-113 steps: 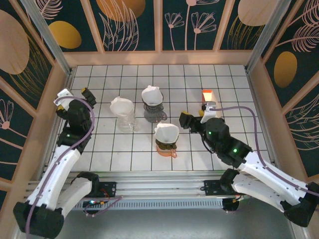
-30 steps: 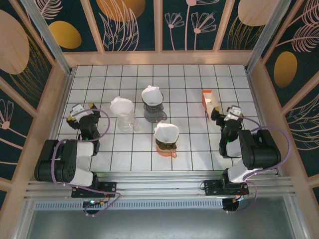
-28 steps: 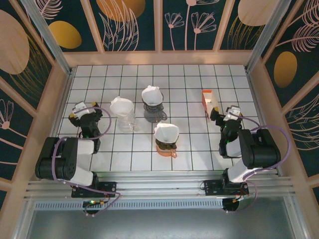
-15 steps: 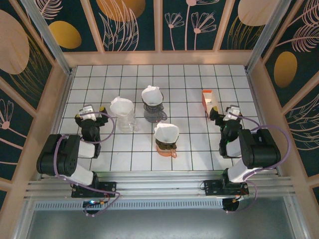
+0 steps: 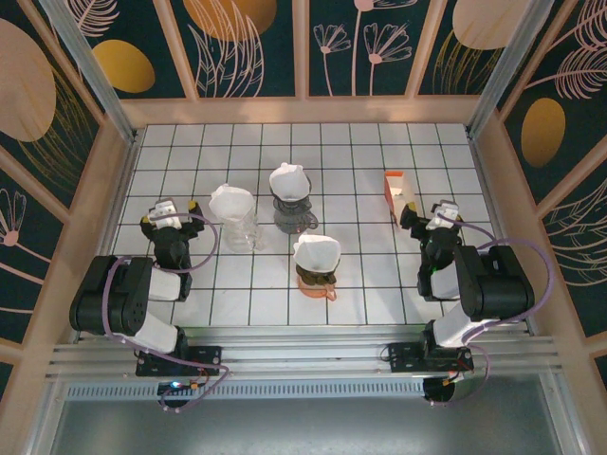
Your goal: Place the coffee filter in the dripper
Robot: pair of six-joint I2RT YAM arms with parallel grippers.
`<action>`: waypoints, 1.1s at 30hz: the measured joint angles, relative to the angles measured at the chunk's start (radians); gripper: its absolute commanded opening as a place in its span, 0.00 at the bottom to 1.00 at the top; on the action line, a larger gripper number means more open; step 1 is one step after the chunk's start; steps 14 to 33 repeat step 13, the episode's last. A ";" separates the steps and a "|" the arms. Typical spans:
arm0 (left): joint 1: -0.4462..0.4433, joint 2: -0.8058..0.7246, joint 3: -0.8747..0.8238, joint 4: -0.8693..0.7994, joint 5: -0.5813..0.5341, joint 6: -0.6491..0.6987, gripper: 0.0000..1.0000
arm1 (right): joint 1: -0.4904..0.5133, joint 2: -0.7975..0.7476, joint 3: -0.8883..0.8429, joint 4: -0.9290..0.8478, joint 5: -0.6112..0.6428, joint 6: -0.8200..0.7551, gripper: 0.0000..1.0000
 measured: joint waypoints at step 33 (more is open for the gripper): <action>0.000 0.000 0.000 0.004 0.000 0.000 0.99 | -0.007 0.000 0.003 0.000 -0.024 0.000 0.99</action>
